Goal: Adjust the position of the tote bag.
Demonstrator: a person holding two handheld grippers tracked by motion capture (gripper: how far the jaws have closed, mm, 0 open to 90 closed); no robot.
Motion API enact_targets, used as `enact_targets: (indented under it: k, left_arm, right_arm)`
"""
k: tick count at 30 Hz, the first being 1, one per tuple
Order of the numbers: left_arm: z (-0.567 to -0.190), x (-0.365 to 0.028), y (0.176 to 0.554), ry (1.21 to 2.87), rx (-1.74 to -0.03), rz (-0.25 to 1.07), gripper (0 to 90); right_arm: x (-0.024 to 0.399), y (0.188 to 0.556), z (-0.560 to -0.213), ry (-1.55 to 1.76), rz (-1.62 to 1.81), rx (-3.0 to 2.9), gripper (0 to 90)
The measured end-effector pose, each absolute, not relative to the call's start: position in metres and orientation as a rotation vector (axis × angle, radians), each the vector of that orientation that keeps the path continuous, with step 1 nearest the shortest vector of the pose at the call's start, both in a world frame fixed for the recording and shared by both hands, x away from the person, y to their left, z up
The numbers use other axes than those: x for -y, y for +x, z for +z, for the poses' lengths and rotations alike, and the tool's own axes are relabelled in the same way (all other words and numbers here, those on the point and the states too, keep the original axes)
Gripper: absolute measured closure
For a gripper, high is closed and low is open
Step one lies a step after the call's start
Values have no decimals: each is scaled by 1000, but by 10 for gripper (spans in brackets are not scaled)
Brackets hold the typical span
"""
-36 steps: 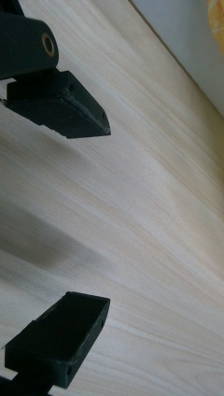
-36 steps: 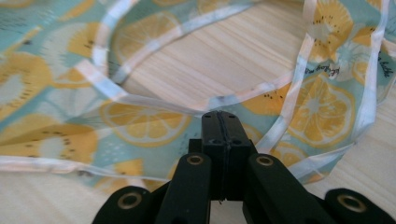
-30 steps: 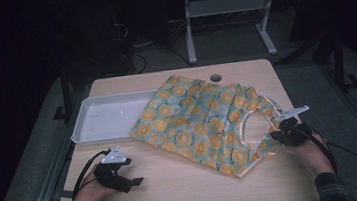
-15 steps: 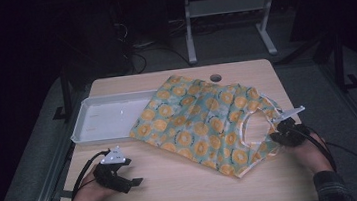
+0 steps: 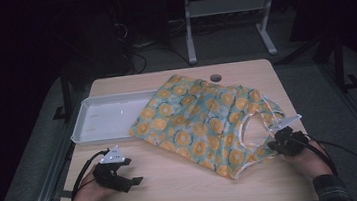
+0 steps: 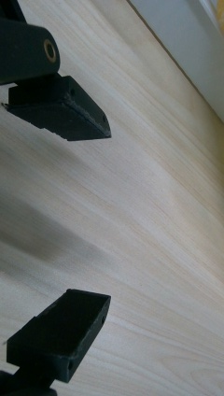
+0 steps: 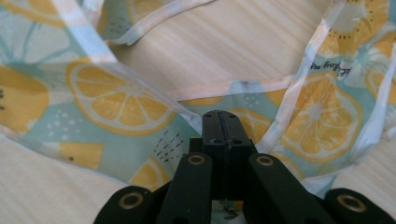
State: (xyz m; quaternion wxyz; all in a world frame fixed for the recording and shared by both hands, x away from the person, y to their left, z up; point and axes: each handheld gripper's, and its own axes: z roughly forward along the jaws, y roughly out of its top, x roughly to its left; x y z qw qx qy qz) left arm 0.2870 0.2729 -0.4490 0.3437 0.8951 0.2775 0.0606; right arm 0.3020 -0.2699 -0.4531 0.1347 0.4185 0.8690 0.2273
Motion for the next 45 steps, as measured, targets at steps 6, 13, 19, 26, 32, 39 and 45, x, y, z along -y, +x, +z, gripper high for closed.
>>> enact_targets:
  k: [6, 13, 19, 26, 32, 39, 45]
  left_arm:
    - [-449, -272, 286, 2319, -728, 156, 161]
    - [-449, -271, 286, 2320, -723, 155, 169]
    - [-448, -271, 286, 2319, -726, 153, 190]
    - [-443, -268, 286, 2322, -707, 144, 319]
    - [-433, -249, 286, 2288, -675, 108, 658]
    - [-423, -208, 287, 2264, -601, 33, 896]
    - [-426, -161, 284, 2288, -515, -5, 895]
  right_arm:
    - [255, 292, -452, 1149, 663, -2567, 897]
    - [240, 282, -452, 1088, 687, -2620, 897]
    - [218, 269, -451, 989, 706, -2692, 897]
    - [205, 260, -450, 921, 704, -2729, 897]
    - [213, 267, -438, 963, 808, -2649, 897]
    - [227, 286, -433, 1024, 814, -2585, 896]
    - [242, 304, -431, 1095, 811, -2528, 895]
